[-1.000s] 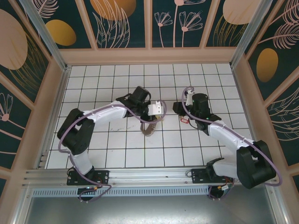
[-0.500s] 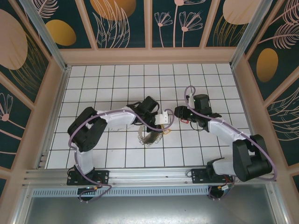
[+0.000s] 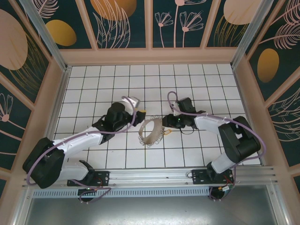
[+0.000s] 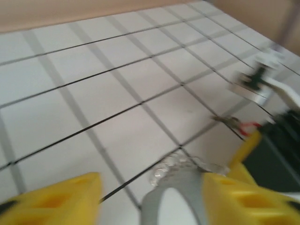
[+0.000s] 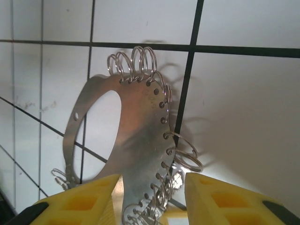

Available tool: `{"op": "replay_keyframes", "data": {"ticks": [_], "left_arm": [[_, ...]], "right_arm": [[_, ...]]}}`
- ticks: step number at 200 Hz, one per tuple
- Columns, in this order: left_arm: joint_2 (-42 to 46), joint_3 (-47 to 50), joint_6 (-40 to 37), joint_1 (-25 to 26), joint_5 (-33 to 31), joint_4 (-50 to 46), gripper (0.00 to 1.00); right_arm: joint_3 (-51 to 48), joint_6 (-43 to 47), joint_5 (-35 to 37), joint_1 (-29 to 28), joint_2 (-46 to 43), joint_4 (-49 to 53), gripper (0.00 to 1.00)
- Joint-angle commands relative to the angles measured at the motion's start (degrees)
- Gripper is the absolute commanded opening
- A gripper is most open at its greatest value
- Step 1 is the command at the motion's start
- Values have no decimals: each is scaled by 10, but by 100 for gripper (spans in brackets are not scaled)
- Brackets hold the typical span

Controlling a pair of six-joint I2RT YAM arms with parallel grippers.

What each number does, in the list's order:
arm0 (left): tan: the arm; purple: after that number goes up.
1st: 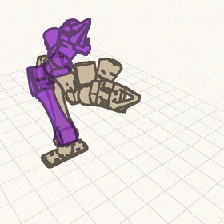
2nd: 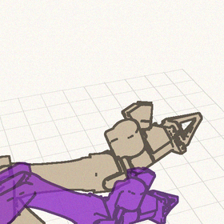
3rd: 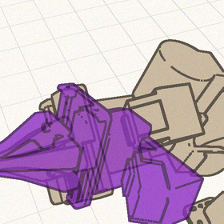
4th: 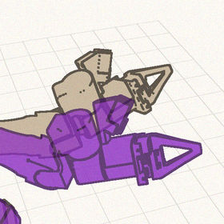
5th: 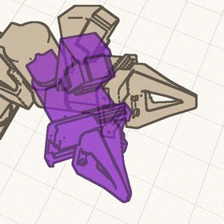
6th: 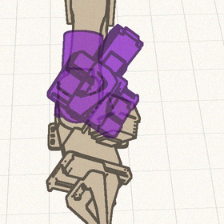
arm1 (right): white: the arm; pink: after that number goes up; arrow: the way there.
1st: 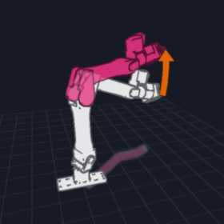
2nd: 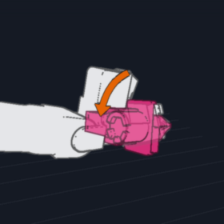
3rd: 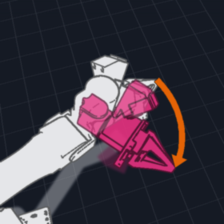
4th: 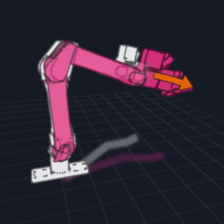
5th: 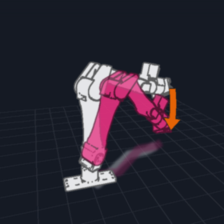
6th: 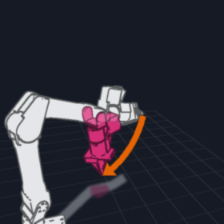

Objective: Put the keys on the keyring

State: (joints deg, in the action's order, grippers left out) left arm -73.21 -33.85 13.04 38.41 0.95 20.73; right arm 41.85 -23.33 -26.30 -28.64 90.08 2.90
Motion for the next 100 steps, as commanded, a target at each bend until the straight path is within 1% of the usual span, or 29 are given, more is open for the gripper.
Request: {"op": "replay_keyframes", "data": {"ticks": [1,26,45,56,75,100], "left_arm": [[29,25,146,-12,-99,5,86],[6,13,157,-13,-38,-41,93],[-21,3,163,-14,6,-70,92],[-38,2,172,-14,33,-72,92],[-71,-1,189,-14,84,-65,90],[-112,-19,195,-14,122,-75,88]], "right_arm": [[25,-23,51,-11,17,12,40],[29,-33,67,-13,24,15,41],[31,-42,93,-16,20,32,41],[25,-39,81,-15,20,26,41],[33,-26,38,-15,40,25,42],[26,-29,15,-18,52,-4,41]]}}
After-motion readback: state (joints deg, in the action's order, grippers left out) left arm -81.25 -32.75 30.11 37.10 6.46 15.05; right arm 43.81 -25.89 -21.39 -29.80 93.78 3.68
